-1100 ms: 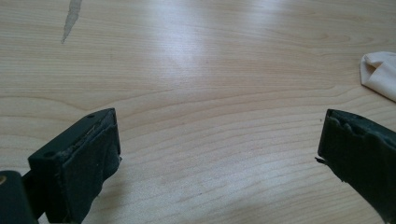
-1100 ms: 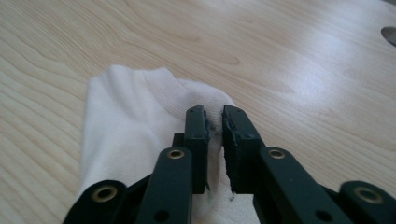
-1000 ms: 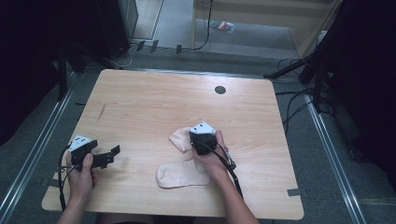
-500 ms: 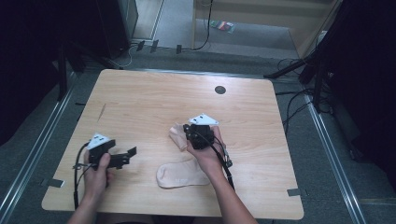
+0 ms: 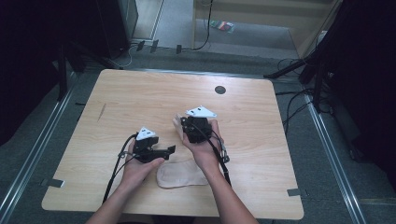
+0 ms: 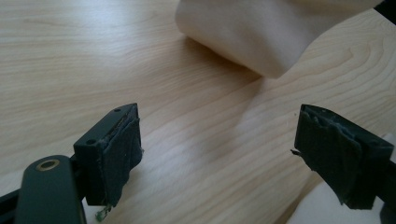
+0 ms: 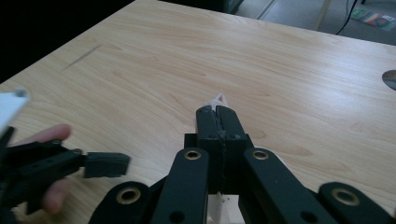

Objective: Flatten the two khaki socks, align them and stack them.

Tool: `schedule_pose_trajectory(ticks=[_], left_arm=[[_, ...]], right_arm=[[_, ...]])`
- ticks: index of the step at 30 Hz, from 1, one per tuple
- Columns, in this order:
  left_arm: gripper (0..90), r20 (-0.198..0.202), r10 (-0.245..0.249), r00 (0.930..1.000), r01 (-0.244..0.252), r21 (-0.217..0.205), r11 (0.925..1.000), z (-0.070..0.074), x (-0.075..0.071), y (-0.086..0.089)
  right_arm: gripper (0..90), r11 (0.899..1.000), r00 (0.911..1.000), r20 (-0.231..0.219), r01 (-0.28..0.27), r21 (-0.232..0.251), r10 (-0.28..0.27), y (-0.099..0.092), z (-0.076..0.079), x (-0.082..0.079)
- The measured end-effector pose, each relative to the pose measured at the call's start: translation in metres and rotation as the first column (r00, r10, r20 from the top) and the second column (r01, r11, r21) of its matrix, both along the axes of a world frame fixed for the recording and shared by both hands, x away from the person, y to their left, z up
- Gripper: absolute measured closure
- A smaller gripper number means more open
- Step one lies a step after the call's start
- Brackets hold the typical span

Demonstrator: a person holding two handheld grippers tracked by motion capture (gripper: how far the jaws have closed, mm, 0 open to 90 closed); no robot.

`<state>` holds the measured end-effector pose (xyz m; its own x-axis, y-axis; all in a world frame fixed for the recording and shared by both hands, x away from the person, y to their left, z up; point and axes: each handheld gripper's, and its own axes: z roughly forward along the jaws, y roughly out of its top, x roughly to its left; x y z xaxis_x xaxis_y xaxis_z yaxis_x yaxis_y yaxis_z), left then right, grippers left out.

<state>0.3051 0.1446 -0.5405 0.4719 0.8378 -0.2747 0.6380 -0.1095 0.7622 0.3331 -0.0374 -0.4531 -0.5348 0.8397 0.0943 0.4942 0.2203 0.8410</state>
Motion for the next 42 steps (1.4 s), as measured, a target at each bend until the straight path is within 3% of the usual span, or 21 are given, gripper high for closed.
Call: schedule_pose_trajectory(ticks=[6, 10, 13, 15, 19, 22, 24, 26, 28, 29, 31, 32, 35, 38, 40, 42], left_arm=[[22.7, -0.034, -0.034, 0.9988, 0.035, 0.023, 0.9991, -0.002, 0.010, -0.015], [28.2, -0.047, -0.014, 0.9988, 0.013, -0.011, 0.9999, -0.004, 0.017, -0.026], [40.7, -0.049, 0.010, 0.9987, -0.012, -0.037, 0.9992, -0.003, 0.020, -0.028], [56.6, -0.037, 0.003, 0.9993, -0.005, -0.061, 0.9981, -0.002, 0.020, -0.027], [87.8, 0.040, 0.020, 0.9990, -0.020, -0.009, 0.9998, 0.002, 0.015, -0.020], [90.0, 0.092, 0.057, 0.9942, -0.057, 0.004, 0.9983, 0.009, 0.009, -0.008], [90.0, 0.138, 0.095, 0.9859, -0.102, 0.046, 0.9937, 0.014, 0.004, 0.000], [90.0, 0.159, 0.127, 0.9791, -0.141, 0.075, 0.9872, 0.022, -0.002, 0.012], [90.0, 0.203, 0.165, 0.9652, -0.190, 0.111, 0.9755, 0.031, -0.008, 0.023], [90.0, 0.229, 0.180, 0.9567, -0.216, 0.143, 0.9658, 0.037, -0.012, 0.029], [89.9, 0.252, 0.184, 0.9503, -0.237, 0.200, 0.9507, 0.042, -0.016, 0.033], [89.2, 0.256, 0.171, 0.9513, -0.232, 0.228, 0.9457, 0.042, -0.018, 0.034], [87.1, 0.222, 0.103, 0.9695, -0.163, 0.273, 0.9480, 0.034, -0.018, 0.029], [82.1, 0.139, 0.036, 0.9896, -0.068, 0.235, 0.9696, 0.017, -0.014, 0.020], [74.0, 0.114, 0.010, 0.9935, -0.033, 0.207, 0.9777, 0.010, -0.013, 0.017], [66.1, 0.103, 0.009, 0.9947, -0.029, 0.195, 0.9803, 0.005, -0.014, 0.016]], right_arm=[[90.0, 1.000, 1.0000, 0.001, -0.007, 0.007, 0.007, 0.011, 0.004, -0.002], [90.0, 1.000, 1.0000, 0.002, -0.003, 0.016, 0.003, 0.016, 0.005, -0.002], [90.0, 1.000, 1.0000, 0.001, -0.001, 0.017, 0.001, 0.016, 0.007, -0.003], [90.0, 1.000, 1.0000, 0.001, 0.004, 0.021, -0.004, 0.016, 0.008, -0.003], [90.0, 0.999, 0.9999, 0.007, 0.009, 0.031, -0.009, 0.014, 0.011, -0.002], [90.0, 0.998, 1.0000, 0.005, 0.007, 0.057, -0.007, 0.015, 0.013, -0.002], [90.0, 0.998, 0.9999, 0.010, -0.007, 0.064, 0.006, 0.017, 0.013, -0.003], [90.0, 0.996, 0.9996, 0.017, -0.022, 0.082, 0.021, 0.021, 0.013, -0.003], [90.0, 0.994, 0.9993, 0.015, -0.034, 0.101, 0.033, 0.025, 0.013, -0.003], [90.0, 0.992, 0.9992, 0.010, -0.040, 0.116, 0.039, 0.027, 0.012, -0.003], [90.0, 0.989, 0.9988, 0.000, -0.049, 0.137, 0.050, 0.030, 0.011, -0.002], [90.0, 0.989, 0.9988, -0.003, -0.047, 0.139, 0.048, 0.031, 0.009, -0.001], [90.0, 0.992, 0.9991, -0.019, -0.036, 0.125, 0.039, 0.029, 0.002, 0.001], [90.0, 0.996, 0.9989, -0.045, -0.013, 0.094, 0.017, 0.019, -0.010, 0.005], [90.0, 0.997, 0.9985, -0.055, -0.001, 0.077, 0.005, 0.011, -0.017, 0.007], [90.0, 0.998, 0.9977, -0.068, 0.010, 0.064, -0.006, 0.001, -0.024, 0.009]])
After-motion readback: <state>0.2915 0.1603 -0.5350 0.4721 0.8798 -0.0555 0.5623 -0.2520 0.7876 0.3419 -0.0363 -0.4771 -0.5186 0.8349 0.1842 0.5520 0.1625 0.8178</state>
